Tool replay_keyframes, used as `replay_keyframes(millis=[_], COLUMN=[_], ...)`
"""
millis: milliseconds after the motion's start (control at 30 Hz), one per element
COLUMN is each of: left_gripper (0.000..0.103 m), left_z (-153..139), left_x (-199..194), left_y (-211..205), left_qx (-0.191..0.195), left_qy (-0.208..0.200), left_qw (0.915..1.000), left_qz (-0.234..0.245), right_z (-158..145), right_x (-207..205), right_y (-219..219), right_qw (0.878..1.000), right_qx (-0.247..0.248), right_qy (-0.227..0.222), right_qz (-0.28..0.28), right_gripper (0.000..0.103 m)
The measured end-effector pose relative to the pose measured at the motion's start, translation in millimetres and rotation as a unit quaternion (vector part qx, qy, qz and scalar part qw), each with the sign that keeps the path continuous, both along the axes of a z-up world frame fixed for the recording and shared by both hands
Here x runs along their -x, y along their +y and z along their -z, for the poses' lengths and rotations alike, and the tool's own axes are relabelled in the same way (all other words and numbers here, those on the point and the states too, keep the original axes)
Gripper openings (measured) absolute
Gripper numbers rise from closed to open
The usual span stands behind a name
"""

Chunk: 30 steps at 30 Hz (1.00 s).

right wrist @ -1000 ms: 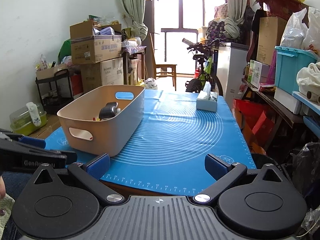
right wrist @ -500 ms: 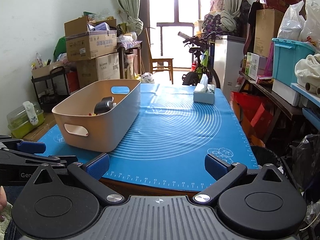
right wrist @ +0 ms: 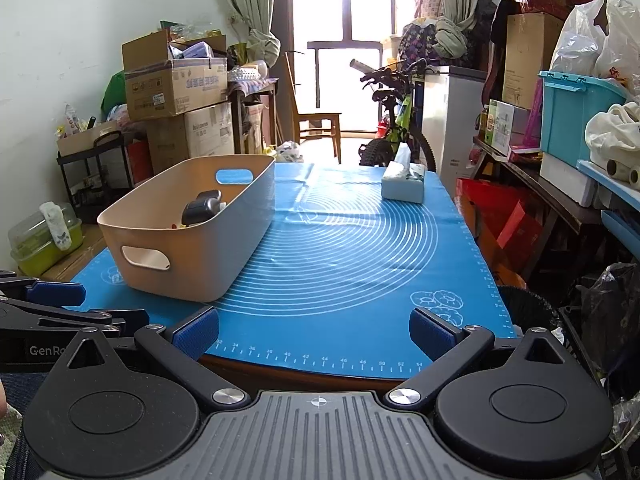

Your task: Organize rigid objects

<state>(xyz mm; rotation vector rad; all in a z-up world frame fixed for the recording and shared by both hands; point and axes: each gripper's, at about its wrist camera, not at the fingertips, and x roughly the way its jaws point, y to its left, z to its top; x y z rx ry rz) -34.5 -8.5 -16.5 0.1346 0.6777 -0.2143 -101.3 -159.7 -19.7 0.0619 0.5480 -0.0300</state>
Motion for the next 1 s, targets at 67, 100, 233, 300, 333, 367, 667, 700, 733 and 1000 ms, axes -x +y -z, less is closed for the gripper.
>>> replay_keyframes(millis=[67, 100, 233, 300, 333, 367, 667, 700, 733, 1000], left_gripper=[0.072, 0.072, 0.072, 0.072, 0.072, 0.072, 0.072, 0.072, 0.072, 0.072], left_z=[-0.1, 0.0, -0.1, -0.2, -0.5, -0.7, -0.6, -0.4, -0.5, -0.4], left_x=[0.0, 0.0, -0.1, 0.2, 0.5, 0.4, 0.4, 0.4, 0.5, 0.4], left_y=[-0.1, 0.0, -0.1, 0.5, 0.6, 0.8, 1.7, 1.6, 1.7, 1.8], left_qx=[0.000, 0.000, 0.000, 0.001, 0.001, 0.001, 0.001, 0.001, 0.001, 0.001], left_qy=[0.000, 0.000, 0.001, 0.001, 0.000, 0.000, 0.000, 0.000, 0.000, 0.000], left_qw=[1.0000, 1.0000, 1.0000, 1.0000, 1.0000, 1.0000, 1.0000, 1.0000, 1.0000, 1.0000], left_qz=[0.000, 0.000, 0.000, 0.001, 0.001, 0.001, 0.001, 0.001, 0.001, 0.002], right_z=[0.0, -0.1, -0.5, -0.4, -0.2, -0.2, -0.4, -0.5, -0.4, -0.7], right_x=[0.1, 0.1, 1.2, 0.7, 0.5, 0.6, 0.4, 0.6, 0.6, 0.6], right_y=[-0.3, -0.4, 1.1, 1.4, 1.4, 1.4, 1.8, 1.9, 1.7, 1.9], right_qw=[1.000, 1.000, 1.000, 1.000, 1.000, 1.000, 1.000, 1.000, 1.000, 1.000], right_qx=[0.000, 0.000, 0.001, 0.001, 0.002, 0.001, 0.001, 0.001, 0.001, 0.001], right_qy=[-0.001, -0.001, -0.003, -0.002, -0.001, -0.001, -0.002, -0.003, -0.002, -0.002], right_qz=[0.000, 0.000, 0.001, 0.001, 0.001, 0.001, 0.001, 0.001, 0.001, 0.001], right_gripper=[0.100, 0.100, 0.100, 0.100, 0.100, 0.100, 0.100, 0.100, 0.100, 0.100])
